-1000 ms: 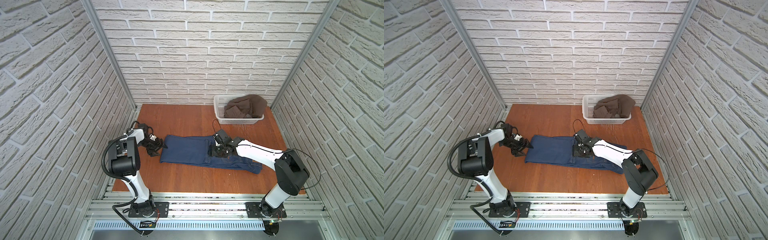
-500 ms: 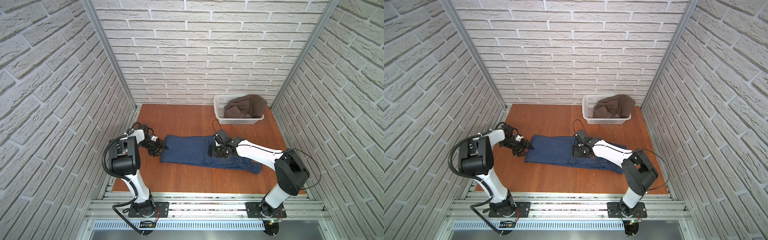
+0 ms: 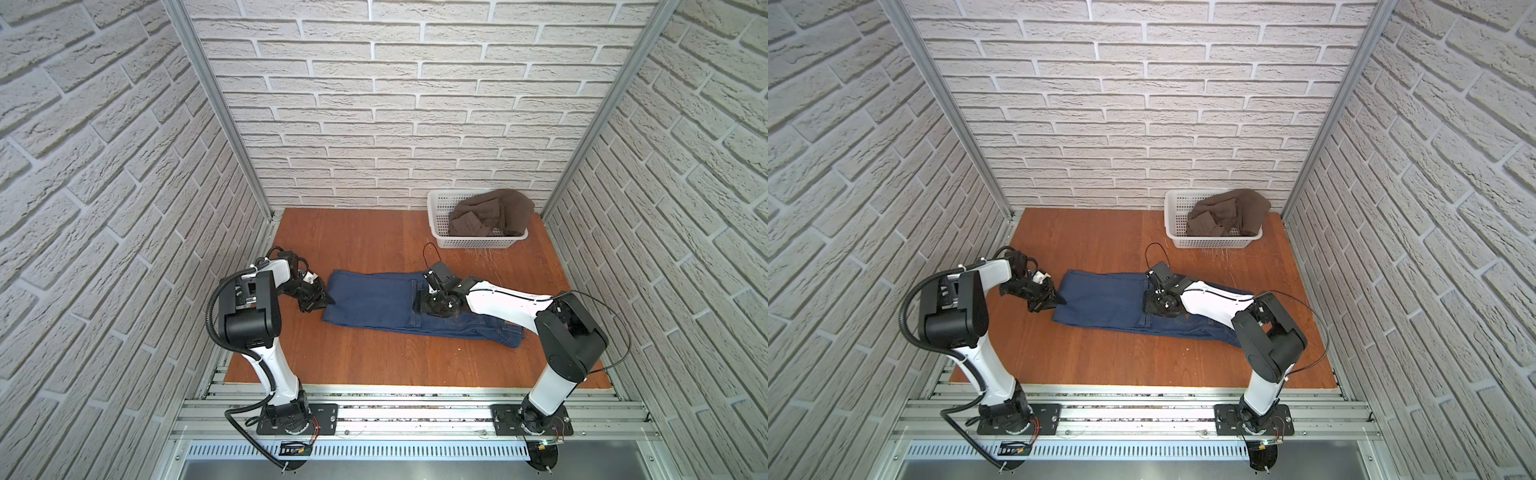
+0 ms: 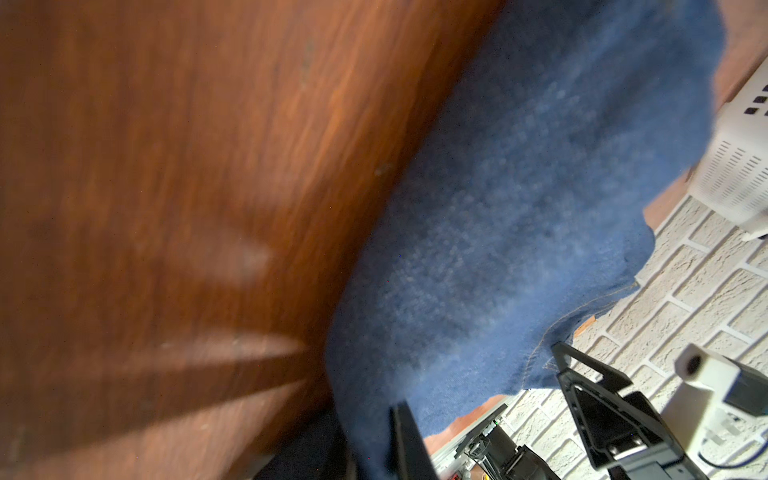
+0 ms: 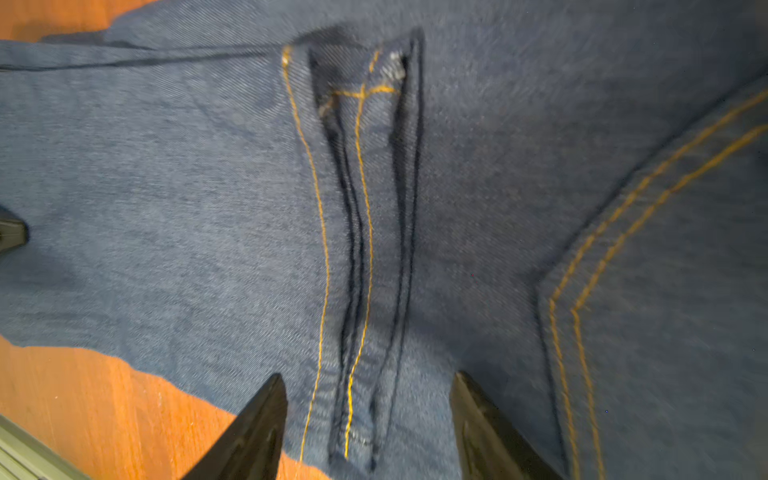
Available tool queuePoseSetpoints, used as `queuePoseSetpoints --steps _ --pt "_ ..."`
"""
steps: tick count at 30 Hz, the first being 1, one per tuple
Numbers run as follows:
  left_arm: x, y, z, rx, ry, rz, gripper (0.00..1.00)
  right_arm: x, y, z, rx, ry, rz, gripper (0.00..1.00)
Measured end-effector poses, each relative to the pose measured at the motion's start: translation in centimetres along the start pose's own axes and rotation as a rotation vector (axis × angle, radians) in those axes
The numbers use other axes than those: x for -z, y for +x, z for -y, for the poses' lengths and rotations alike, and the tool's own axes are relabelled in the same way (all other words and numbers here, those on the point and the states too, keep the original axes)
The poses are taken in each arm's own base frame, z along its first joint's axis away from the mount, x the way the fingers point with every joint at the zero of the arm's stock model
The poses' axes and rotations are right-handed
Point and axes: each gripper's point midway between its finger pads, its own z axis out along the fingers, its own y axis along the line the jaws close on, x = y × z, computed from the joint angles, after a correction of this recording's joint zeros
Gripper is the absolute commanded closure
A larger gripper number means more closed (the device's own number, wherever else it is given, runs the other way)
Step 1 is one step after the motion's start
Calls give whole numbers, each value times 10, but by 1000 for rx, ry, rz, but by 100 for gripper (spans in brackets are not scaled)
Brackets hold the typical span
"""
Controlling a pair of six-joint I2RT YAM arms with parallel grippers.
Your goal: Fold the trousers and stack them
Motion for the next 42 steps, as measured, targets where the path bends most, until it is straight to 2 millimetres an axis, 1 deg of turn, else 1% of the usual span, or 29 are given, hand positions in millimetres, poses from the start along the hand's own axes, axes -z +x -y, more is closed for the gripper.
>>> queuePoseSetpoints --steps 2,3,7,10,13,15,20,22,24,27,30,33,35,37,39,42 --pt "0 0 0 -1 0 1 97 -3 -1 0 -9 -4 -2 39" --pt "0 0 0 -2 0 1 100 -4 -2 0 -13 -8 -1 40" --pt "0 0 -1 -2 -6 2 100 -8 -6 -1 -28 -24 5 44" --pt "1 -1 -4 -1 -24 8 100 -11 -8 4 -45 -22 5 46" --pt "8 -2 -6 -7 -57 32 100 -12 -8 8 -54 -19 4 50" --pt "19 -3 -10 -11 -95 66 100 -13 -9 11 -59 -18 2 49" --pt "61 -13 -19 -8 -199 193 100 -10 -10 15 -38 -25 8 38" --pt "78 -17 -22 -4 -236 245 100 -3 -12 18 -20 -25 20 37" --pt "93 -21 -27 3 -269 287 100 9 -16 23 -9 -20 36 36" --pt "113 -26 -35 23 -310 344 100 32 -27 34 -7 -21 83 34" --pt "130 -29 -47 61 -337 382 100 57 -39 57 -28 -5 134 31" --pt "142 -32 -57 88 -355 406 100 71 -43 80 -44 23 159 30" --pt "147 -33 -60 92 -362 415 100 72 -42 91 -48 39 151 29" --pt "149 -34 -61 93 -366 420 100 67 -36 100 -53 46 127 29" --pt "149 -34 -61 88 -367 418 100 60 -26 107 -55 50 86 30" --pt "149 -34 -61 81 -368 416 100 49 -9 112 -61 42 27 31"
